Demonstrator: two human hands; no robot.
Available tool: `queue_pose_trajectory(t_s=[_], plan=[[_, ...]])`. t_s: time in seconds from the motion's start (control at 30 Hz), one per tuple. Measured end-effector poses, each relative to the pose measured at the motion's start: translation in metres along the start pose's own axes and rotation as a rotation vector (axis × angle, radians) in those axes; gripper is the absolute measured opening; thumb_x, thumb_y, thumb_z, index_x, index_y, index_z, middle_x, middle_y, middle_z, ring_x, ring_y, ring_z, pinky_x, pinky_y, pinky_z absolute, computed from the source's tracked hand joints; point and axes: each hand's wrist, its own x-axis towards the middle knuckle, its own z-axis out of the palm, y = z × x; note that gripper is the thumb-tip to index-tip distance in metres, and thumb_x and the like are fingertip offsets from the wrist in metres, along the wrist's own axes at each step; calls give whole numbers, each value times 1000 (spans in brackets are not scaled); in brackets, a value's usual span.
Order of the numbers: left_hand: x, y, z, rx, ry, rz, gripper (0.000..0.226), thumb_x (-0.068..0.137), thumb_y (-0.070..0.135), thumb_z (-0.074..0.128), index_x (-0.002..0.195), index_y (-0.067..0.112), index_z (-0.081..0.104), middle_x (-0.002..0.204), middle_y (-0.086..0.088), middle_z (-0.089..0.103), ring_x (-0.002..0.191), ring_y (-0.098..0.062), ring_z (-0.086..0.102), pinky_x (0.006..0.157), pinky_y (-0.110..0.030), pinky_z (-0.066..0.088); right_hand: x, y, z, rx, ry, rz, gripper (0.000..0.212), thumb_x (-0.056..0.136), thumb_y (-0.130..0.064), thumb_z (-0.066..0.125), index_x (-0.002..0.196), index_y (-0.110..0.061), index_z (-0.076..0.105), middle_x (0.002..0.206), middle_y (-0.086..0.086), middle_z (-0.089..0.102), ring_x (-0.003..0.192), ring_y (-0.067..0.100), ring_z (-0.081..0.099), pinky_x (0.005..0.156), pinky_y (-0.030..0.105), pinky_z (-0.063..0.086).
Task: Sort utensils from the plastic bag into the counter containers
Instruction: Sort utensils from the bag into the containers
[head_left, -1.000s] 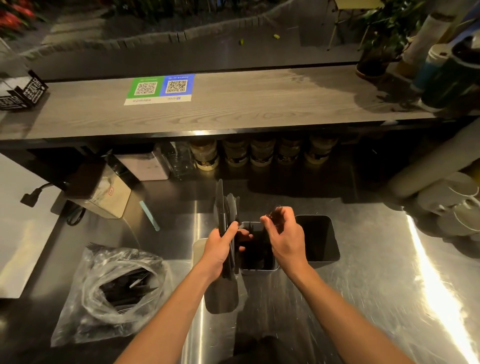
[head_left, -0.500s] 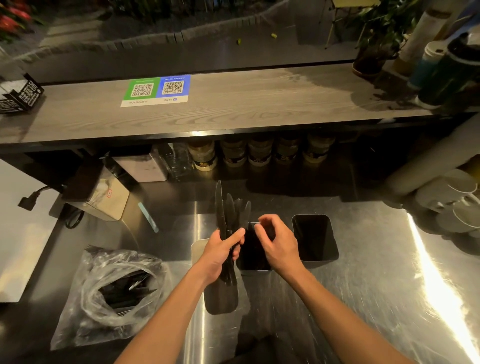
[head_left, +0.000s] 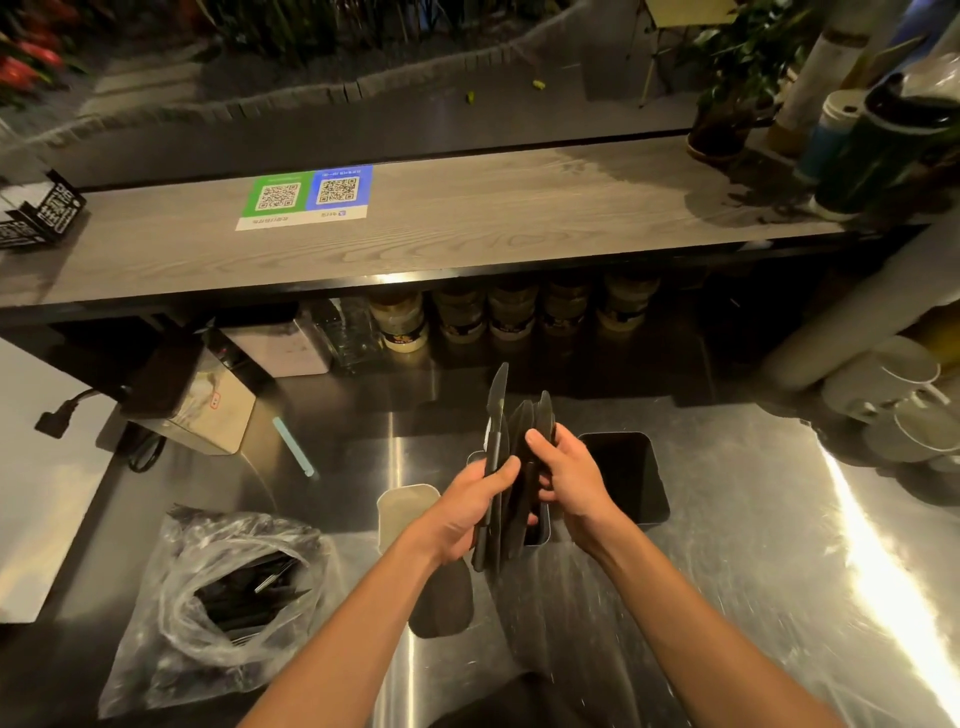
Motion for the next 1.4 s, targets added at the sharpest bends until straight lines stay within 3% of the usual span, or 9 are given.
queue_pose_trajectory(t_s=[0.1, 0.2, 0.3, 0.47, 0.63, 0.87, 1.13, 1.27, 1.4], plan=[[4, -1, 11, 35, -2, 25, 31, 104, 25, 53, 129, 9, 61, 113, -10, 74, 105, -24, 71, 81, -37, 59, -6, -4, -3, 47, 59, -10, 21, 104, -26, 50, 118, -19, 64, 99, -2, 76, 89, 11, 74, 66, 21, 55], [9, -3, 19, 84, -29, 46, 34, 102, 26, 57, 130, 7, 59, 110, -10, 73, 96, -23, 71, 76, -35, 58, -9, -4, -10, 43, 134, -43, 15, 99, -28, 60, 113, -22, 64, 103, 2, 75, 84, 16, 74, 57, 26, 56], [11, -5, 24, 139, -36, 27, 36, 92, 28, 69, 116, 5, 57, 85, -6, 67, 68, -16, 61, 58, -26, 52, -8, -3, -14, -73, 161, -101, 20, 91, -29, 71, 108, -22, 62, 101, 3, 74, 91, 17, 74, 76, 39, 61], [8, -7, 18, 35, -92, 36, 15, 93, 14, 67, 87, 8, 54, 59, 0, 49, 42, -7, 41, 42, -18, 35, -13, -15, -10, 15, 49, -55, 31, 101, -41, 52, 110, -17, 69, 102, 4, 76, 99, 15, 72, 77, 19, 55], [0, -1, 6, -78, -209, 28, 18, 90, 8, 66, 73, 10, 59, 51, -1, 41, 37, -6, 40, 41, -17, 33, -9, -16, -12, 11, -33, -14, 24, 102, -25, 54, 120, -21, 69, 108, 1, 76, 104, 14, 71, 80, 22, 52], [-3, -5, 1, -77, -65, 23, 16, 84, 14, 70, 93, 3, 62, 68, -6, 56, 50, -11, 52, 47, -20, 45, -3, -12, -2, -25, 5, -59, 27, 94, -19, 67, 112, 2, 63, 101, 27, 68, 90, 33, 70, 82, 33, 58], [2, -7, -9, -242, -22, -34, 40, 95, 29, 65, 122, 0, 67, 98, -13, 67, 80, -20, 65, 73, -29, 57, -14, -20, 3, 205, -15, 26, 24, 98, -16, 61, 114, 0, 52, 79, 16, 62, 52, 19, 52, 47, 33, 49], [7, -9, -17, -167, 169, 19, 32, 93, 30, 67, 116, 9, 74, 119, -23, 69, 104, -30, 70, 93, -45, 56, -14, -24, 2, 127, 12, -66, 20, 101, -13, 56, 116, -2, 50, 103, 13, 75, 74, 29, 71, 66, 38, 55], [6, -2, -17, -68, 314, 144, 21, 100, 26, 58, 95, 11, 73, 107, -11, 76, 104, -23, 72, 98, -44, 51, -11, -31, -1, -48, 60, -224, 15, 102, -11, 54, 116, -7, 53, 102, 5, 77, 96, 20, 74, 88, 33, 58]])
